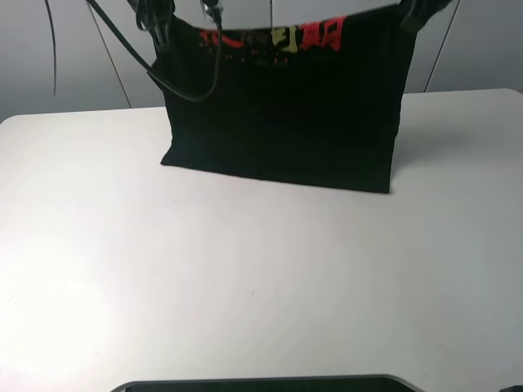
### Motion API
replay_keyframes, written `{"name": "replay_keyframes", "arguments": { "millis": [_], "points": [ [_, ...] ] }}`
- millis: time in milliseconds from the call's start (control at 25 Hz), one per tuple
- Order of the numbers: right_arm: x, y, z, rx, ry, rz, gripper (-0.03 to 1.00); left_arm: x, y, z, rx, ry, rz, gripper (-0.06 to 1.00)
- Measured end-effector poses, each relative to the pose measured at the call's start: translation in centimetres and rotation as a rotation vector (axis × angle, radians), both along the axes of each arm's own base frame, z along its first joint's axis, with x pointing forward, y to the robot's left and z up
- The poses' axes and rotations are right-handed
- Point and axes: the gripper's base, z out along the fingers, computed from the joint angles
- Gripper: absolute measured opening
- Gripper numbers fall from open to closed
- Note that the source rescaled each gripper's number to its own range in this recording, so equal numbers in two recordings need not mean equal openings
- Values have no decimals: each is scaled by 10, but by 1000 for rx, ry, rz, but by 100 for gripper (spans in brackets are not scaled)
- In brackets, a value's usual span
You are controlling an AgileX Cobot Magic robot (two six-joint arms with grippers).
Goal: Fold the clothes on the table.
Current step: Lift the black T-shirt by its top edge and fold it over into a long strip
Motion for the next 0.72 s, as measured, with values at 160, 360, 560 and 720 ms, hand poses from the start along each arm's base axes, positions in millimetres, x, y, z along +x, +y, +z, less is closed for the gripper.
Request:
{"name": "replay_keyframes", "arguments": {
  "millis": [160,360,560,720],
  "points": [
    [-7,-1,56,23,-62,-10,0,-18,17,73,-73,-103,42,2],
    [-26,2,57,71,105,3,0,-57,33,89,-44,140,28,2],
    [-41,15,20,223,316,29,0,-87,33,37,4,398,21,2],
    [-70,17,-56,246,600,58,0,-134,47,-33,187,629,16,2]
  ]
}}
